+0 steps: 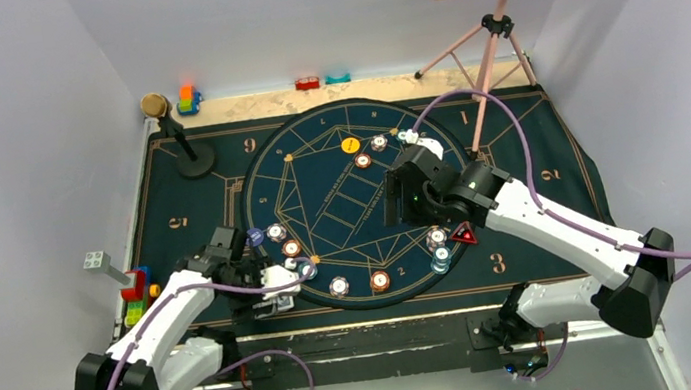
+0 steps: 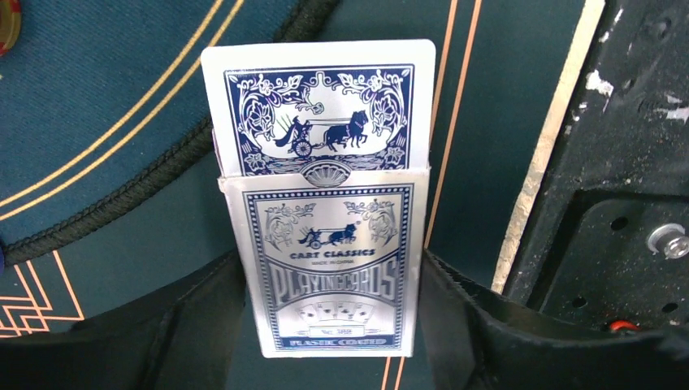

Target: Distribute texas hold em gaming equipment

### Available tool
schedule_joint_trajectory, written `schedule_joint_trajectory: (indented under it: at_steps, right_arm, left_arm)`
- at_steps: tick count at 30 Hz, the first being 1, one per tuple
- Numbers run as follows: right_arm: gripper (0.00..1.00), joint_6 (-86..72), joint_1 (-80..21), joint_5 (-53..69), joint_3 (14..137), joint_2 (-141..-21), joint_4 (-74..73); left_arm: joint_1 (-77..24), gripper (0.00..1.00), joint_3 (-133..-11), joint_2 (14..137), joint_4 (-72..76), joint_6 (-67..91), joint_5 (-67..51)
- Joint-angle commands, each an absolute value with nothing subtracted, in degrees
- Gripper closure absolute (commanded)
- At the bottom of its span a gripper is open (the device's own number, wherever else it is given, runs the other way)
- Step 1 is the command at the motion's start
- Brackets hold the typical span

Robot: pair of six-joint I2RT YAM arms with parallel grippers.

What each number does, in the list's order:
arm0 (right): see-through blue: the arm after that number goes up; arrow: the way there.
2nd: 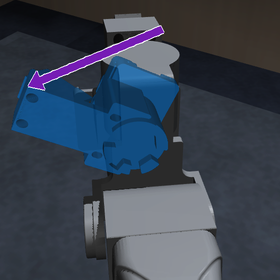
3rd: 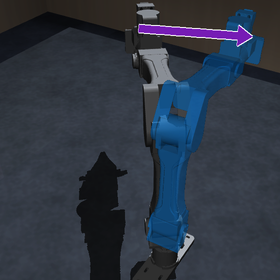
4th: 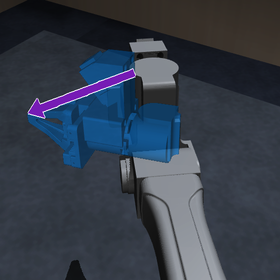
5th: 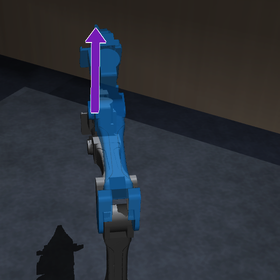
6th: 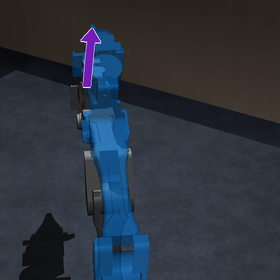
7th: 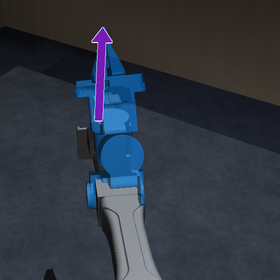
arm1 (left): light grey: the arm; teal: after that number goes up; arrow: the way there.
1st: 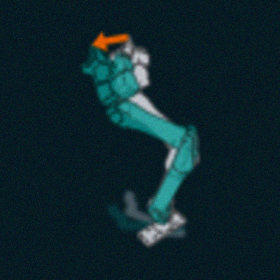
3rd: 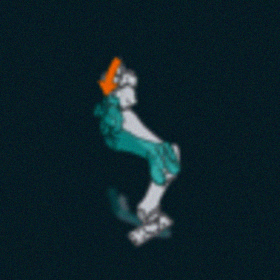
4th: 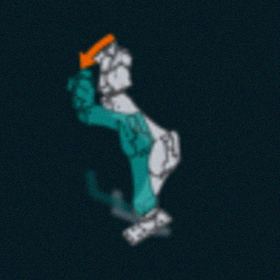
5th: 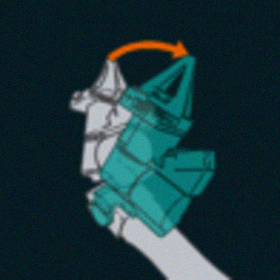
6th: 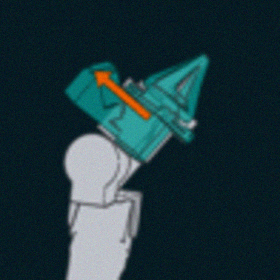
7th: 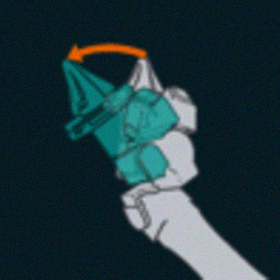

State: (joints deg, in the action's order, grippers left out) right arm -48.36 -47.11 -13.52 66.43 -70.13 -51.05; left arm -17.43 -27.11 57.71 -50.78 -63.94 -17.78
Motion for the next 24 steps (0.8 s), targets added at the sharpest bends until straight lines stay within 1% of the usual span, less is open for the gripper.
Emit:
schedule_joint_trajectory:
  at_steps: [1, 4, 8, 11, 13, 16, 19, 22, 24]
  right_arm:
    - [0.25, -47.8, -46.8, -10.6, 66.9, -69.7, -47.3]
    - [0.26, -47.5, -46.8, -6.8, 65.7, -69.5, -43.6]
    - [0.26, -47.3, -46.8, -0.8, 63.8, -69.8, -37.6]
    - [0.25, -46.7, -46.9, 3.5, 62.7, -70.5, -33.1]
    - [0.24, -46.7, -46.9, 7.5, 61.7, -70.5, -27.9]
    - [0.23, -47.2, -47.1, 13.1, 59.9, -70.1, -19.8]
    - [0.21, -48.3, -47.4, 18.2, 59.4, -70.9, -12.8]
    - [0.17, -49.9, -48.1, 22.4, 59.3, -72.4, -5.8]
    - [0.16, -51.6, -48.5, 25.0, 59.1, -73.8, -1.1]
  left_arm:
    - [-17.6, 0.32, -24.9, 55.9, -46.6, -63.8, -18.2]
    - [-17.6, 0.5, -25.7, 52.4, -48.8, -63.5, -19.1]
    - [-17.6, 0.63, -29.9, 50.0, -53.2, -62.2, -21.0]
    - [-17.6, 0.69, -36.0, 50.7, -58.3, -60.4, -23.0]
    - [-17.6, 0.73, -40.5, 51.6, -62.2, -59.3, -24.6]
    - [-17.6, 0.86, -49.2, 54.6, -68.0, -56.4, -27.2]
    - [-17.6, 0.95, -58.9, 58.6, -73.2, -53.0, -29.5]
    - [-17.6, 0.98, -67.4, 62.0, -77.4, -50.0, -32.7]
    - [-17.6, 0.98, -72.1, 63.5, -77.9, -47.7, -34.0]
